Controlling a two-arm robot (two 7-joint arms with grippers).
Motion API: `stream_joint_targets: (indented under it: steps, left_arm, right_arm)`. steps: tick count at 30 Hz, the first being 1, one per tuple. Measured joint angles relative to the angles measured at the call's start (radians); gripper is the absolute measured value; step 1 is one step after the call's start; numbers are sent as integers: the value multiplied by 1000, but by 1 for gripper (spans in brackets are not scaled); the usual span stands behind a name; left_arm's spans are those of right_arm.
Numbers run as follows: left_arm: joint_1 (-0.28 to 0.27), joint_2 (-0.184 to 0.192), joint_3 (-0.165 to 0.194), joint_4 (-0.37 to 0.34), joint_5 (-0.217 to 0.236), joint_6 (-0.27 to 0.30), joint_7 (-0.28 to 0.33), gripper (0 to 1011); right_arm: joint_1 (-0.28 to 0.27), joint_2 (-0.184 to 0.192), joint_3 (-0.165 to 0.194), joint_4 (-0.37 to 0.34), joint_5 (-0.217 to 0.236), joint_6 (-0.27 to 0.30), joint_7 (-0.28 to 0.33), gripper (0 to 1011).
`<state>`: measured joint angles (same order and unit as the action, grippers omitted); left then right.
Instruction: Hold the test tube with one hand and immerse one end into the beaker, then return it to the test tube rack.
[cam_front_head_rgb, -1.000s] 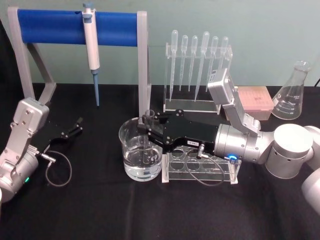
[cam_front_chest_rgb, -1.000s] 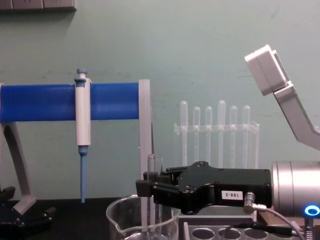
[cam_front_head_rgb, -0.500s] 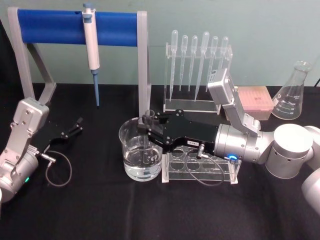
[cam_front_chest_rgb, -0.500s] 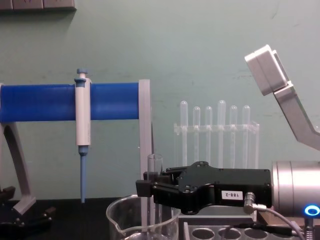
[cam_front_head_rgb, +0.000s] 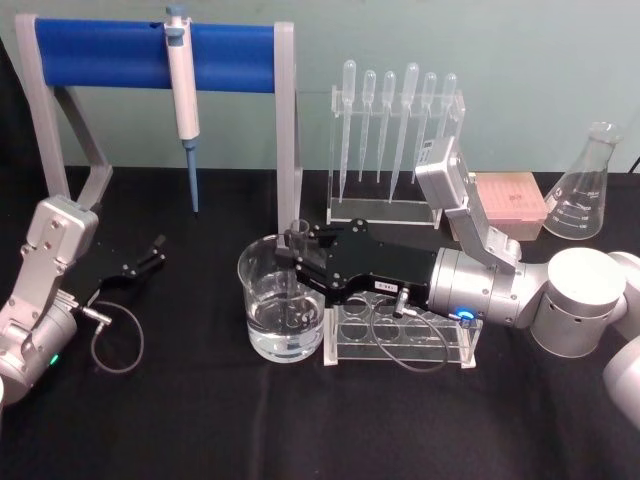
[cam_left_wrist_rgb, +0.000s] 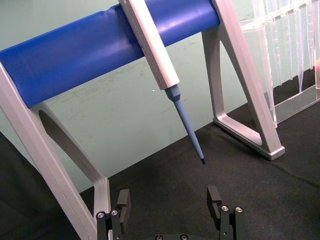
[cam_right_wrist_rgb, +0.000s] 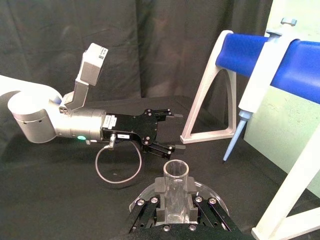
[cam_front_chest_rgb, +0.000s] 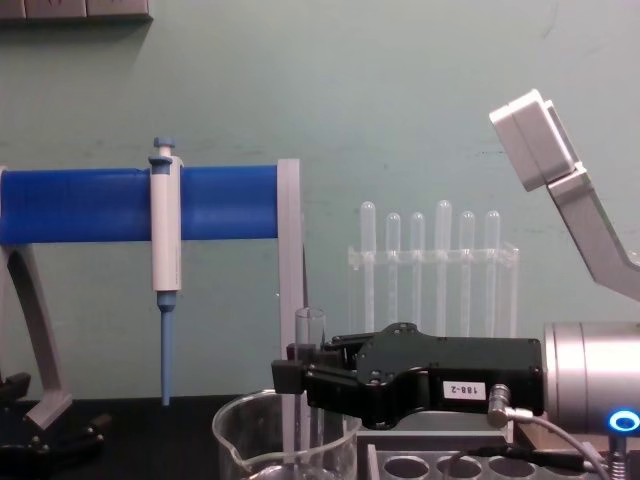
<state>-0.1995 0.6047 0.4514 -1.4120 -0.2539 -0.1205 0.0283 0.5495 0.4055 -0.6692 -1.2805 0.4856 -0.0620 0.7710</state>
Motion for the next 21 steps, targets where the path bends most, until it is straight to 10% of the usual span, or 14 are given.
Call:
stream_joint_targets:
  steps: [21]
  left_arm:
    - [0,0,0,0,0,0,0,1000]
  right_arm:
    - [0,0,0,0,0,0,0,242]
